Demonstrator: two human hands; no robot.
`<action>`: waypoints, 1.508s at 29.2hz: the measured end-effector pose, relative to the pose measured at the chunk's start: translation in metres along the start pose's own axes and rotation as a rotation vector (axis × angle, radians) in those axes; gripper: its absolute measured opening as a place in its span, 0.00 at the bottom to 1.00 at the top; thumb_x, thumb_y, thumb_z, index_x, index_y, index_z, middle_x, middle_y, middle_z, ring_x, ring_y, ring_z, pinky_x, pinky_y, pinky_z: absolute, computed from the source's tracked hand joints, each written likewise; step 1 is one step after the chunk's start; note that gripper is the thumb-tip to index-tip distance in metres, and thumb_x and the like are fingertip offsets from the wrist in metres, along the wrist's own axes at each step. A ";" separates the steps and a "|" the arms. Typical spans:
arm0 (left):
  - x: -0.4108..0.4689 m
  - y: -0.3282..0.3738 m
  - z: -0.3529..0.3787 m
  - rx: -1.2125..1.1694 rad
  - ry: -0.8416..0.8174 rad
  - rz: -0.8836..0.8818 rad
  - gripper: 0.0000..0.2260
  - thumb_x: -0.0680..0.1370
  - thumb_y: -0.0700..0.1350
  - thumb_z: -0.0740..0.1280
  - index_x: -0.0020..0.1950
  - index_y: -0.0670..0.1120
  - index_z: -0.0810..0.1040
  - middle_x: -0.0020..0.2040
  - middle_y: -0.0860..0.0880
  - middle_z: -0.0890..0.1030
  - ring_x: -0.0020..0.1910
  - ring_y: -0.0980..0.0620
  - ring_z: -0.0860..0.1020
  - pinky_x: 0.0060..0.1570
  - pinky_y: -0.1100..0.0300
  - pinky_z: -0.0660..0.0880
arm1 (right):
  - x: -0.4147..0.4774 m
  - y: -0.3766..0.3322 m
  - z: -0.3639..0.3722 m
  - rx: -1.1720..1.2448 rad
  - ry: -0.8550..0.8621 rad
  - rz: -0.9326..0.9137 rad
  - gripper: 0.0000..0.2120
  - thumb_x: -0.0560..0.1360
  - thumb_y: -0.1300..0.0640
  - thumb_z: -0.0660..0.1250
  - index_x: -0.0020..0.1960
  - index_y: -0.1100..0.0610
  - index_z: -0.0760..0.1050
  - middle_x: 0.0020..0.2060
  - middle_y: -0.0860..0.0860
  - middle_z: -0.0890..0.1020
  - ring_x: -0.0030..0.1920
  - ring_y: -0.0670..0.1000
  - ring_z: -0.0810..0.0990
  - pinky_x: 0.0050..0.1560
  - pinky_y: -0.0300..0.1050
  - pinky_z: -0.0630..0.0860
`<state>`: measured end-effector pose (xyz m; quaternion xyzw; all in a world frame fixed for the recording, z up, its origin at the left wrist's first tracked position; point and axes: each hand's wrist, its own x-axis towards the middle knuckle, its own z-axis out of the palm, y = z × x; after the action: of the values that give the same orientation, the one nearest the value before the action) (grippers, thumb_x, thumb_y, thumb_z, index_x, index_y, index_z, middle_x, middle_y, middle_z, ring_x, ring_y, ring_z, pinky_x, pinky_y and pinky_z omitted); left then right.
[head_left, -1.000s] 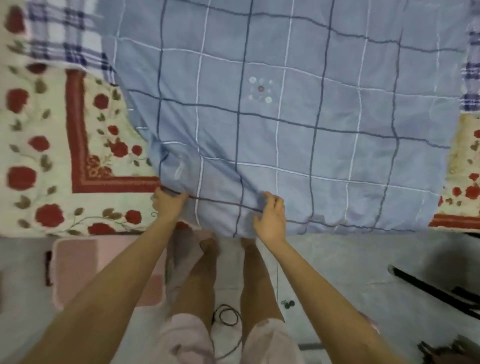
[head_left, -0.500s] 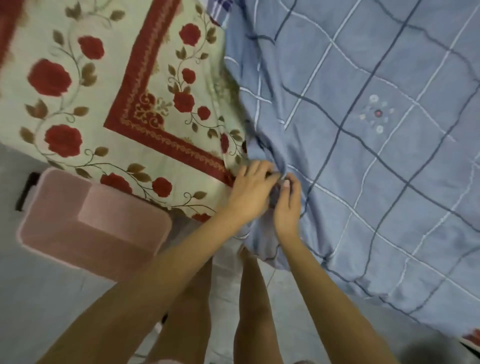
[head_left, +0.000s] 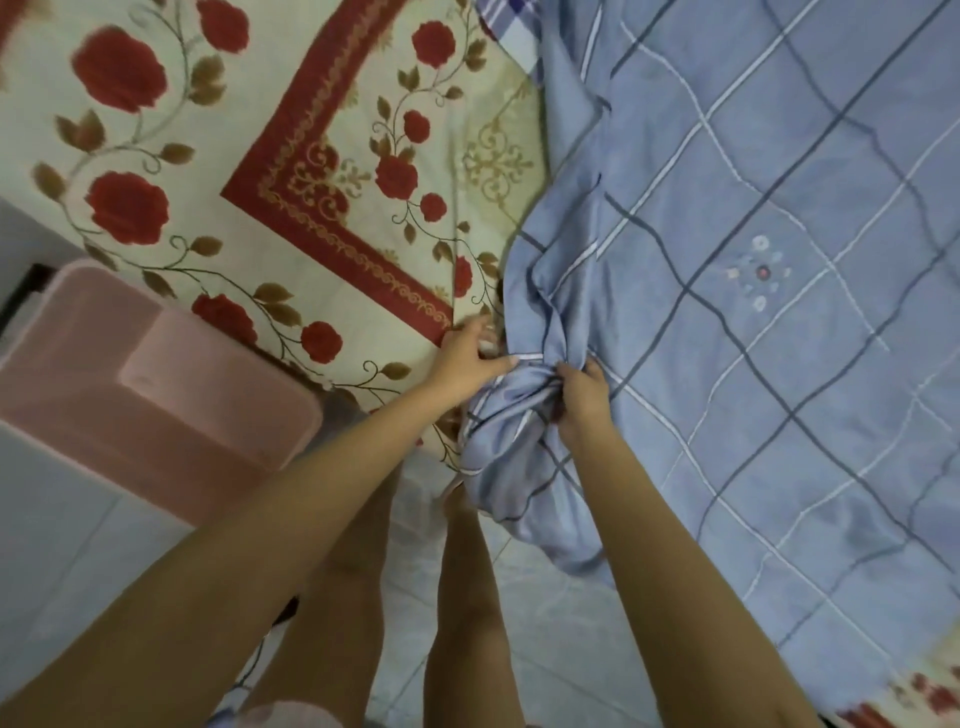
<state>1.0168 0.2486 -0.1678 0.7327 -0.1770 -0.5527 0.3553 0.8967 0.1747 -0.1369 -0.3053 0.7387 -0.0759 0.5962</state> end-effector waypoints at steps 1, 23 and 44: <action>0.001 0.004 0.003 -0.004 -0.057 -0.011 0.23 0.72 0.42 0.73 0.65 0.40 0.72 0.59 0.45 0.78 0.56 0.49 0.76 0.61 0.52 0.73 | -0.004 0.001 0.001 0.004 0.005 -0.046 0.08 0.79 0.66 0.58 0.44 0.56 0.70 0.36 0.54 0.74 0.33 0.50 0.72 0.30 0.38 0.73; -0.132 -0.015 -0.096 -0.606 0.098 -0.205 0.09 0.70 0.38 0.68 0.49 0.43 0.76 0.39 0.54 0.82 0.39 0.56 0.80 0.38 0.65 0.76 | -0.019 -0.009 0.041 -0.649 -0.264 -0.182 0.26 0.81 0.41 0.48 0.77 0.46 0.52 0.75 0.55 0.50 0.74 0.58 0.56 0.73 0.60 0.57; -0.162 0.012 -0.111 -0.881 -0.114 -0.377 0.14 0.70 0.32 0.68 0.55 0.37 0.76 0.48 0.41 0.75 0.48 0.47 0.73 0.39 0.67 0.76 | -0.166 0.111 0.079 -0.784 0.112 -0.664 0.31 0.66 0.42 0.66 0.62 0.59 0.69 0.51 0.56 0.74 0.52 0.58 0.75 0.49 0.55 0.75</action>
<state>1.0697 0.3817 -0.0334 0.5005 0.1905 -0.6692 0.5151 0.9465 0.3735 -0.0734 -0.7192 0.6057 0.0052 0.3404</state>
